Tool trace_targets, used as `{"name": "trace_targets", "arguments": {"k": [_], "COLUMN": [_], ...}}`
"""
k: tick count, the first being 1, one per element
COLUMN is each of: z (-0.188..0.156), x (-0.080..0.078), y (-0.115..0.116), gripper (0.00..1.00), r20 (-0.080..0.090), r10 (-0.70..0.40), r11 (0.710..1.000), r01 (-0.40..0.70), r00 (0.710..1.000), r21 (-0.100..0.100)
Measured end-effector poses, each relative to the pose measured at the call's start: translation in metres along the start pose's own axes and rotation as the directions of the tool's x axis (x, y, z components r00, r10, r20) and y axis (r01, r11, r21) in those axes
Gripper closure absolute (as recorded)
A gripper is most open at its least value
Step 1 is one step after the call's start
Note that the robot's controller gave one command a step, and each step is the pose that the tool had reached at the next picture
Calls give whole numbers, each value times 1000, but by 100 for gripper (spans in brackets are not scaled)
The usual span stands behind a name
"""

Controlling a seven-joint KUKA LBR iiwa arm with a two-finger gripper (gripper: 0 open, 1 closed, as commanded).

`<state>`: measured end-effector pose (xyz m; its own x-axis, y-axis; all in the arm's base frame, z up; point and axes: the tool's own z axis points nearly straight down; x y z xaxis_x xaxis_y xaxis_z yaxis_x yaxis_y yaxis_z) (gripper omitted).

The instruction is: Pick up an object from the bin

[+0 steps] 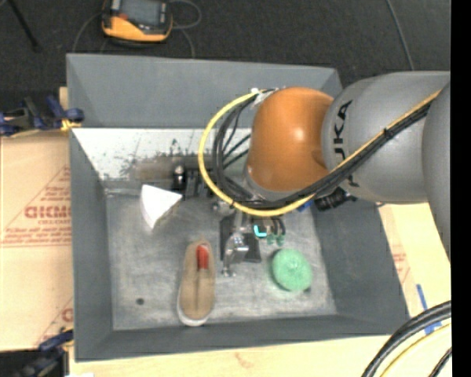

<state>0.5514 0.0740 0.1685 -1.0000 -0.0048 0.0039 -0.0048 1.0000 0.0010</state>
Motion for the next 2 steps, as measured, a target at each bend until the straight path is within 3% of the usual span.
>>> {"name": "trace_targets", "arguments": {"k": [1, 2], "z": [-3, 92], "x": [-2, -35], "y": [0, 18], "gripper": [0, 100], "r20": [7, 1], "r10": [2, -26], "r11": [1000, 1000], "r01": [-2, 26], "r00": [1000, 1000], "r21": [-1, -2]}}
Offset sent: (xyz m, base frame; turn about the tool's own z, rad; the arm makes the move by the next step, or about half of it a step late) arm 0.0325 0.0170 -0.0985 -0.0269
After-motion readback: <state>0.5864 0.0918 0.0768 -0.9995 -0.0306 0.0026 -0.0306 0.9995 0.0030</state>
